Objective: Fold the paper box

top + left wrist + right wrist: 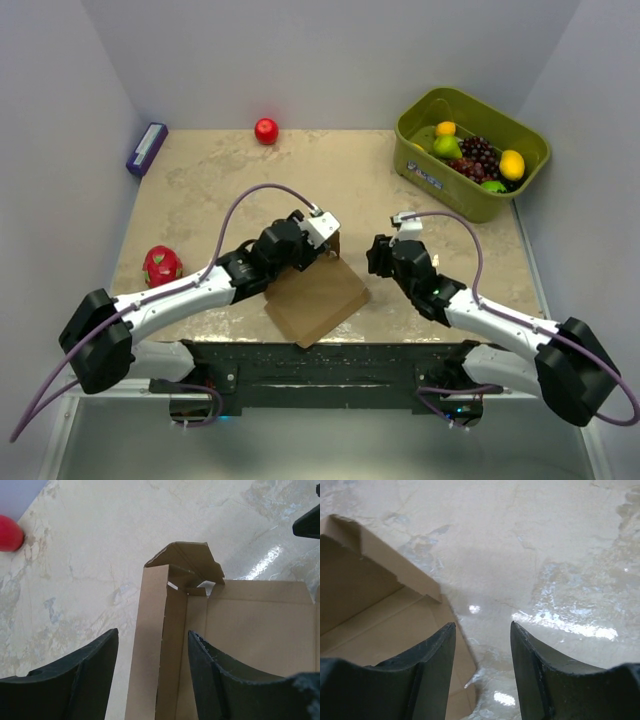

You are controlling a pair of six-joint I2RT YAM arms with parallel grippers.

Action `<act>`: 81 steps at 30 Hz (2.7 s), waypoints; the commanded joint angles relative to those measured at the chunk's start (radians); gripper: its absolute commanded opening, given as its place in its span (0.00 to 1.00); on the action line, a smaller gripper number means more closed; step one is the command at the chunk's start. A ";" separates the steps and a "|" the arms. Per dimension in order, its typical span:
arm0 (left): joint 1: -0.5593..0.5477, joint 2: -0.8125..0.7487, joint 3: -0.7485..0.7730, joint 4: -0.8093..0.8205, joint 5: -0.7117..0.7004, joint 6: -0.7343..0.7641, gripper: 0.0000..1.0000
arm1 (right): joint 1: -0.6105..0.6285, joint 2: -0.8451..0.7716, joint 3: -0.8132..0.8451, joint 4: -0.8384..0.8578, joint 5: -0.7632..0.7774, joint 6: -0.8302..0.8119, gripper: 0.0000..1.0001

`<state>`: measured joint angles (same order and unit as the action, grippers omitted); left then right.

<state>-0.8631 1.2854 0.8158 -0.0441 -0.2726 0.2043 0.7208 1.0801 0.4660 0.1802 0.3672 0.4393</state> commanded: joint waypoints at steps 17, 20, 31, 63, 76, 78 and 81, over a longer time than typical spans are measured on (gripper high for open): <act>-0.076 0.063 -0.053 0.112 -0.149 0.089 0.47 | -0.089 0.412 0.158 0.432 -0.402 -0.174 0.53; -0.076 0.074 -0.052 0.107 -0.152 0.087 0.45 | -0.090 0.443 0.154 0.459 -0.453 -0.198 0.53; -0.077 0.086 -0.067 0.110 -0.111 0.104 0.31 | -0.089 0.484 0.126 0.553 -0.527 -0.229 0.54; -0.077 0.118 -0.087 0.093 -0.056 0.138 0.22 | -0.106 0.692 0.198 0.875 -0.623 -0.381 0.39; -0.077 0.123 -0.083 0.092 -0.050 0.126 0.22 | -0.107 0.698 0.229 0.786 -0.607 -0.360 0.00; -0.077 0.121 -0.079 0.092 -0.050 0.113 0.22 | -0.109 0.690 0.211 0.780 -0.565 -0.356 0.00; -0.076 0.117 -0.073 0.099 -0.043 0.093 0.22 | -0.107 0.670 0.184 0.780 -0.512 -0.346 0.00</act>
<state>-0.9314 1.3785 0.7609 0.1200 -0.4118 0.3580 0.6182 1.7802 0.6514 0.9348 -0.2462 0.0711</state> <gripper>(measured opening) 0.227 0.130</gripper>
